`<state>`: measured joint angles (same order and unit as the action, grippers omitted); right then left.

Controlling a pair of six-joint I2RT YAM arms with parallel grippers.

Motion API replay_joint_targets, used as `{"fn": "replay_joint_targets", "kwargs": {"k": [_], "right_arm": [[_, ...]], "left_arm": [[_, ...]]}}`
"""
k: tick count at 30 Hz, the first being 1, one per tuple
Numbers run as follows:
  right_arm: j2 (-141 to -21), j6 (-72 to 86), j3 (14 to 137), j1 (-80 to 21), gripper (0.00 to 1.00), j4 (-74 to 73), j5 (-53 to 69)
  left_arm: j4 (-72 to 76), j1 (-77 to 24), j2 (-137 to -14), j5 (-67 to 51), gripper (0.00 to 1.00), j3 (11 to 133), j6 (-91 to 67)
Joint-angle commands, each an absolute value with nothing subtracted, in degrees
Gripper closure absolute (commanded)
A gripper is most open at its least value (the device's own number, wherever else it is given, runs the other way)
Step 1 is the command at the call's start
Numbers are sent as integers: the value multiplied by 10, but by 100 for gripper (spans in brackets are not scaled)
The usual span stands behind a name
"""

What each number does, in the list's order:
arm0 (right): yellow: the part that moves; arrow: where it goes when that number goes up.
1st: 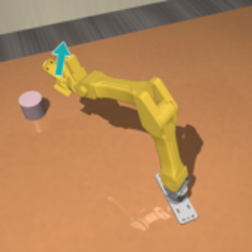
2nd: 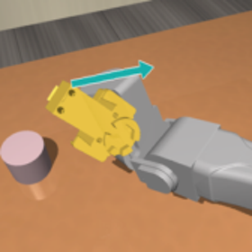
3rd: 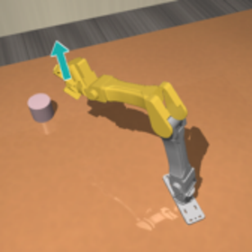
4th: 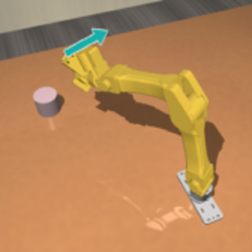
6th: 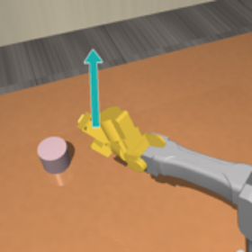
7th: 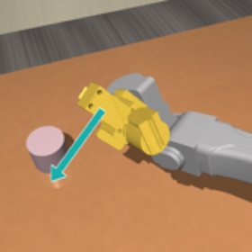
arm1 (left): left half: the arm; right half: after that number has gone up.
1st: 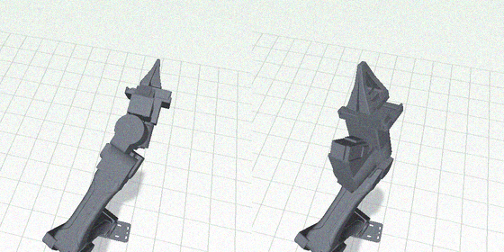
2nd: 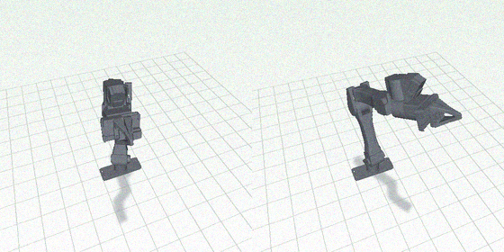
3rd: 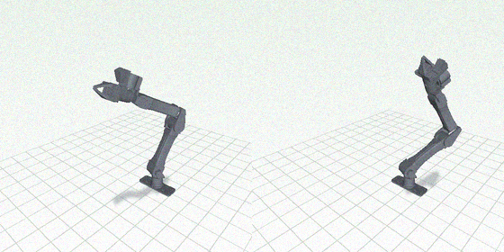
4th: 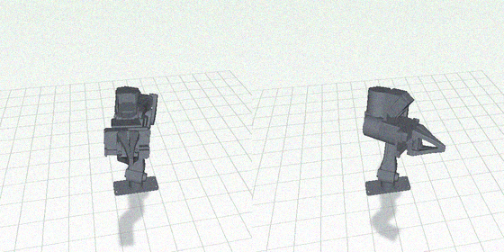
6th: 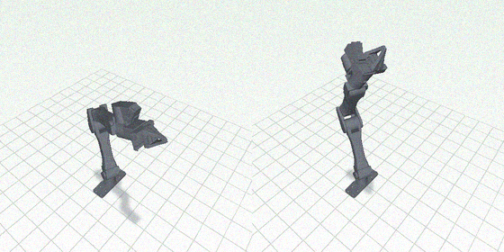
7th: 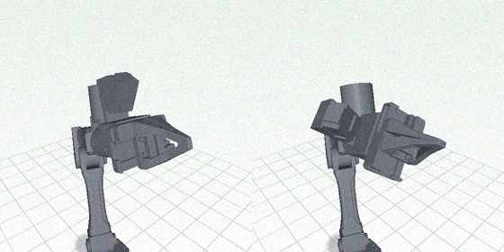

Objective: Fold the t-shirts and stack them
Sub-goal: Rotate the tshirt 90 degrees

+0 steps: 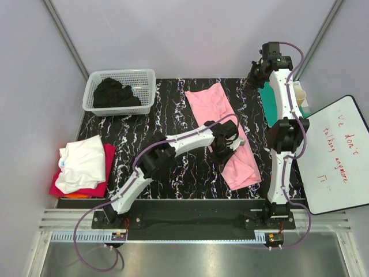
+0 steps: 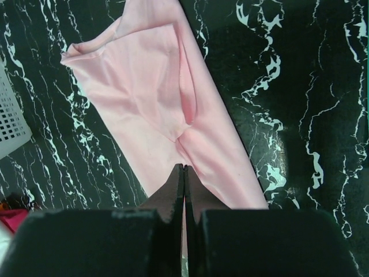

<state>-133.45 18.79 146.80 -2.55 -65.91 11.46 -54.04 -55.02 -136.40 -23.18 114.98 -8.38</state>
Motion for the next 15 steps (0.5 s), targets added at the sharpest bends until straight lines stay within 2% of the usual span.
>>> {"fn": "replay_joint_targets", "kwargs": {"k": [1,8,15], "right_arm": [[-1316,179,1470,-25,100,-664,118],[-1325,182,1465,-21,100,-665,137],[-1328,185,1455,-19,100,-665,154]], "left_arm": [[-533,-558,-1379,-254,100,1192,-77],[-540,-547,-1378,-200,100,1144,-89],[-534,-484,-1291,-149,100,981,-114]]}}
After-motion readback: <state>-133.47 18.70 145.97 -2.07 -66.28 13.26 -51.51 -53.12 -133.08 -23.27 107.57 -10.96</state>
